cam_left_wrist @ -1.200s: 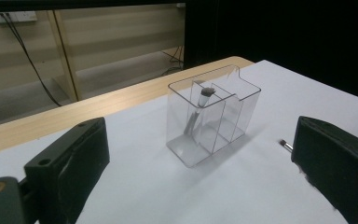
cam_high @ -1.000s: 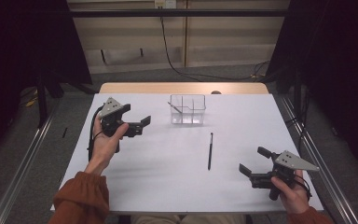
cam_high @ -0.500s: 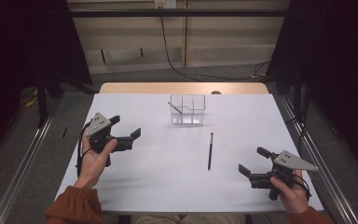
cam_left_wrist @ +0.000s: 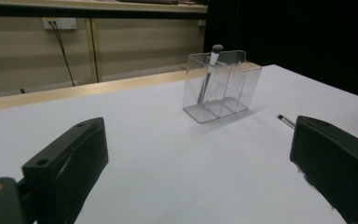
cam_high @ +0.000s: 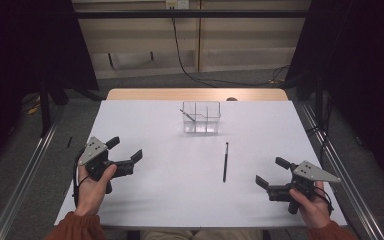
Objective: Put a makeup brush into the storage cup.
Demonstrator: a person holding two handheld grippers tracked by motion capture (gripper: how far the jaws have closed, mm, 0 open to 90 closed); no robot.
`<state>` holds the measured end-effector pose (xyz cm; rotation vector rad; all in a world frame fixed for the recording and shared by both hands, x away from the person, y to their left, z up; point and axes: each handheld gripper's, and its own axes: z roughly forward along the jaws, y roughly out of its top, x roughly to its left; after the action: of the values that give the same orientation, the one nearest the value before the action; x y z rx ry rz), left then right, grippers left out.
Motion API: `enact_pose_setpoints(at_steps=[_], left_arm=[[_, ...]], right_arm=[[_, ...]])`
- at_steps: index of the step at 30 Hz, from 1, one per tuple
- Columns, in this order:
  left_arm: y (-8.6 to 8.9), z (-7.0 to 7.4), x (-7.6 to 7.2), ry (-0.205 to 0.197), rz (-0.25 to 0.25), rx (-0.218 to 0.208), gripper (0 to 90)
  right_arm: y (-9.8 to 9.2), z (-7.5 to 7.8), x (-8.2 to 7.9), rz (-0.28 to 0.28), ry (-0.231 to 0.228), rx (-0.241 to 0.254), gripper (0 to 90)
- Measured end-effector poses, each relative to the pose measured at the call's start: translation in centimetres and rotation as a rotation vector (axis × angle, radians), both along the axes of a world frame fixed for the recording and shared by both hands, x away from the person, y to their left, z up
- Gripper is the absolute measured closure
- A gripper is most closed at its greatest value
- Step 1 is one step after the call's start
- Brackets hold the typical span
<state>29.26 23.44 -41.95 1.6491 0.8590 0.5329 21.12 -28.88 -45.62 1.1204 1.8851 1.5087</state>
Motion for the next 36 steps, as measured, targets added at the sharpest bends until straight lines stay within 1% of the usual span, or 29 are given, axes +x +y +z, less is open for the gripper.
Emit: enact_pose_setpoints(at_steps=[2, 4, 6, 8, 9, 10, 11, 14, 15, 16, 18, 20, 21, 23, 26, 27, 28, 31, 34, 36], left_arm=[[0.3, 0.0, -0.5, -0.006, -0.019, -0.017, 4.2], [0.6, -0.1, -0.9, -0.020, -0.019, -0.010, 4.3], [0.6, -0.2, -1.1, -0.019, -0.003, -0.024, 4.3], [0.7, -0.3, -1.5, -0.029, -0.007, -0.018, 4.2], [0.7, -0.3, -1.6, -0.036, -0.005, -0.007, 4.2], [0.7, -0.5, -1.8, -0.032, 0.000, -0.013, 4.1], [0.8, -0.5, -1.9, -0.032, -0.003, -0.007, 3.8], [1.1, -0.8, -2.2, -0.026, 0.000, -0.009, 3.6], [1.2, -0.9, -2.3, -0.025, -0.004, -0.003, 3.5], [1.2, -1.0, -2.5, -0.029, 0.001, 0.012, 3.5], [1.3, -1.2, -2.8, -0.022, -0.005, 0.011, 3.4], [1.2, -1.3, -3.2, -0.031, -0.008, 0.025, 3.5], [1.3, -1.4, -3.4, -0.027, -0.015, 0.016, 3.7], [1.3, -1.4, -3.5, -0.029, -0.018, 0.029, 3.9], [1.2, -1.5, -3.6, -0.022, -0.027, 0.016, 4.0], [1.1, -1.6, -3.7, -0.026, -0.021, 0.016, 4.3], [0.9, -1.6, -3.8, -0.022, -0.017, 0.020, 4.4], [0.6, -1.7, -3.8, -0.015, -0.030, 0.019, 4.4], [0.6, -1.7, -3.8, -0.013, -0.030, 0.019, 4.4], [0.8, -1.7, -3.8, -0.003, -0.027, 0.009, 4.4]], right_arm=[[0.0, 0.0, 0.0, -0.003, -0.002, 0.001, 0.0], [-0.1, 0.0, 0.0, -0.004, -0.003, 0.002, 0.0], [-0.1, 0.0, -0.1, -0.002, -0.002, 0.001, 0.0], [-0.1, 0.0, -0.1, -0.002, -0.007, 0.003, 0.0], [-0.1, 0.1, -0.1, -0.003, -0.005, 0.005, 0.0], [-0.1, 0.1, -0.1, -0.005, -0.004, 0.007, 0.0], [-0.1, 0.0, -0.1, -0.008, -0.004, 0.006, 0.0], [-0.1, 0.1, -0.2, -0.008, -0.002, 0.006, 0.0], [-0.2, 0.0, -0.2, -0.008, -0.003, 0.008, 0.0], [-0.2, 0.0, -0.2, -0.011, -0.005, 0.008, 0.0], [-0.2, 0.1, -0.2, -0.011, -0.004, 0.008, 0.0], [-0.3, 0.1, -0.3, -0.013, -0.005, 0.011, 0.0], [-0.3, 0.1, -0.3, -0.013, -0.004, 0.010, 0.0], [-0.3, 0.1, -0.2, -0.017, -0.002, 0.006, 0.0], [-0.3, 0.1, -0.3, -0.010, -0.006, 0.008, 0.0], [-0.3, 0.1, -0.3, -0.010, -0.004, 0.008, 0.0], [-0.3, 0.1, -0.3, -0.009, -0.004, 0.008, 0.0], [-0.3, 0.1, -0.3, -0.011, -0.007, 0.007, 0.0], [-0.2, 0.2, -0.3, -0.004, -0.009, 0.010, 0.0], [-0.2, 0.2, -0.3, -0.005, -0.008, 0.007, 0.0]])
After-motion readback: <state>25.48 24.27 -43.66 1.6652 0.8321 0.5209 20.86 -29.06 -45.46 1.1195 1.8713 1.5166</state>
